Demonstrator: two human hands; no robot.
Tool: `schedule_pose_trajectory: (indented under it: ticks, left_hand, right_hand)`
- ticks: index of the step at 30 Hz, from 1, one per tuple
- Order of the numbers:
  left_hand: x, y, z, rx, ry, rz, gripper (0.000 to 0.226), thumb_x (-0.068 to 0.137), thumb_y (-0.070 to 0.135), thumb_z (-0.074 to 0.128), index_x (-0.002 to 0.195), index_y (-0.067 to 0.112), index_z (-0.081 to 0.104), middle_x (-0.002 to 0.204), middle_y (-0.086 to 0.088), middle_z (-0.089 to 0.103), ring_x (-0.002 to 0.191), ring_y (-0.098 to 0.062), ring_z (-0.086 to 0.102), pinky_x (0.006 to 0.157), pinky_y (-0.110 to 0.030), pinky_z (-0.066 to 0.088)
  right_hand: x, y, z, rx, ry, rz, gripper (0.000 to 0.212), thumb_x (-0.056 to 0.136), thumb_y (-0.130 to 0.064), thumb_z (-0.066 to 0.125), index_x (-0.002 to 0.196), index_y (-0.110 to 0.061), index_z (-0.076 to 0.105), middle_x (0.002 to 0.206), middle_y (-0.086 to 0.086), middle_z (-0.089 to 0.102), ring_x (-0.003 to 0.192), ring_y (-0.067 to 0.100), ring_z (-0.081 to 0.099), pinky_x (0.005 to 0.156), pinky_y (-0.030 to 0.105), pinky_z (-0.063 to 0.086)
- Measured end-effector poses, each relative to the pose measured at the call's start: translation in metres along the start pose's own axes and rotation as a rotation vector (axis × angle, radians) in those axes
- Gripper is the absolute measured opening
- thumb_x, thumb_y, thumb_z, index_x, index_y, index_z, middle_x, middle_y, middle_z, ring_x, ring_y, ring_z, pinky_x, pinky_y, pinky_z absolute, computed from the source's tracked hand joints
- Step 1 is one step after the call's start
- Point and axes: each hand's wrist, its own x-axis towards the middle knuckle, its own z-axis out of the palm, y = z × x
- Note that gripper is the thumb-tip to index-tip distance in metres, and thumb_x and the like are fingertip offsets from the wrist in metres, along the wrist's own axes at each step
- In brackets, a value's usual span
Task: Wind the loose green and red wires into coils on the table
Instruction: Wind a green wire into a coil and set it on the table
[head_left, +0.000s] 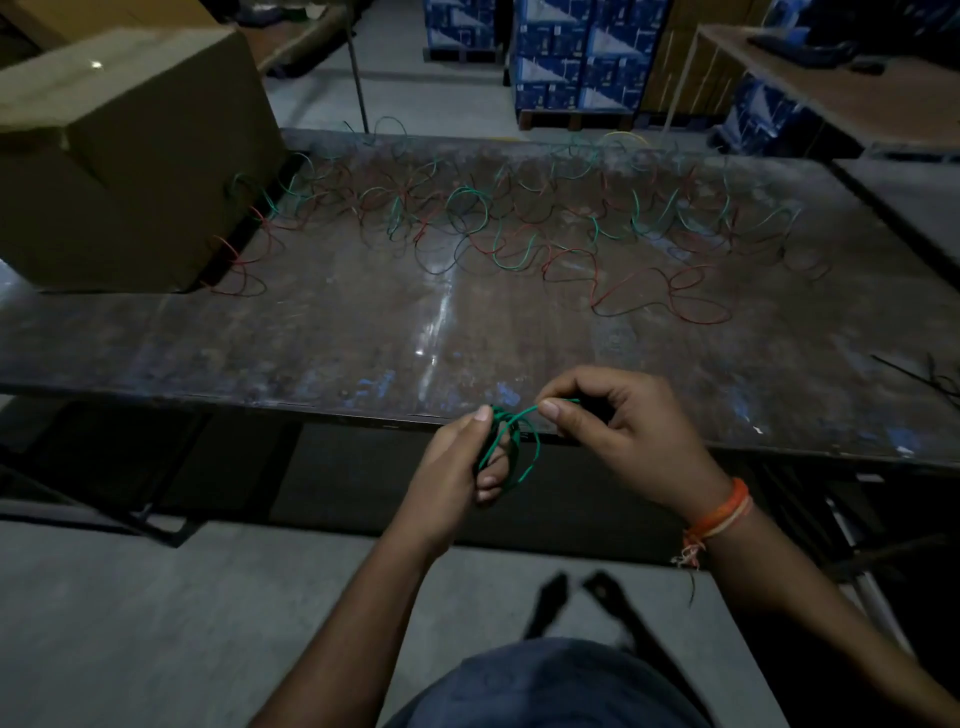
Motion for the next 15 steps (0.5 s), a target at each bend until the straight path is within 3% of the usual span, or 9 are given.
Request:
schedule_pose_trajectory:
  ticks: [7, 11, 15]
  left_hand:
    - [0.002, 0.008, -0.015, 0.08, 0.068, 0.018, 0.031, 0.107, 0.025, 0.037, 0.085, 0.005, 0.046, 0.053, -0.001, 0.029, 0.042, -0.008, 0.025, 0.042, -0.018, 0.023]
    - [0.006, 0.009, -0.021, 0.078, 0.078, -0.004, 0.025, 0.107, 0.024, 0.038, 0.096, 0.004, 0.049, 0.056, 0.0, 0.027, 0.043, -0.005, 0.024, 0.041, -0.015, 0.022]
    - [0.013, 0.008, -0.022, 0.084, 0.1, 0.006, 0.028, 0.106, 0.026, 0.041, 0.089, 0.005, 0.048, 0.056, 0.001, 0.028, 0.044, -0.005, 0.024, 0.041, -0.015, 0.021]
  right_hand:
    - [0.013, -0.002, 0.009, 0.004, -0.041, -0.03, 0.01, 0.093, -0.027, 0.067, 0.093, -0.019, 0.074, 0.082, -0.004, 0.065, 0.075, 0.019, 0.062, 0.066, 0.041, 0.05]
    - [0.015, -0.003, 0.014, 0.026, -0.038, -0.028, 0.007, 0.093, -0.023, 0.068, 0.092, -0.02, 0.073, 0.082, -0.005, 0.063, 0.074, 0.017, 0.06, 0.065, 0.037, 0.049]
    - [0.011, -0.001, 0.011, 0.024, -0.068, 0.019, 0.007, 0.094, -0.025, 0.067, 0.094, -0.022, 0.074, 0.085, -0.006, 0.066, 0.077, 0.018, 0.063, 0.066, 0.041, 0.051]
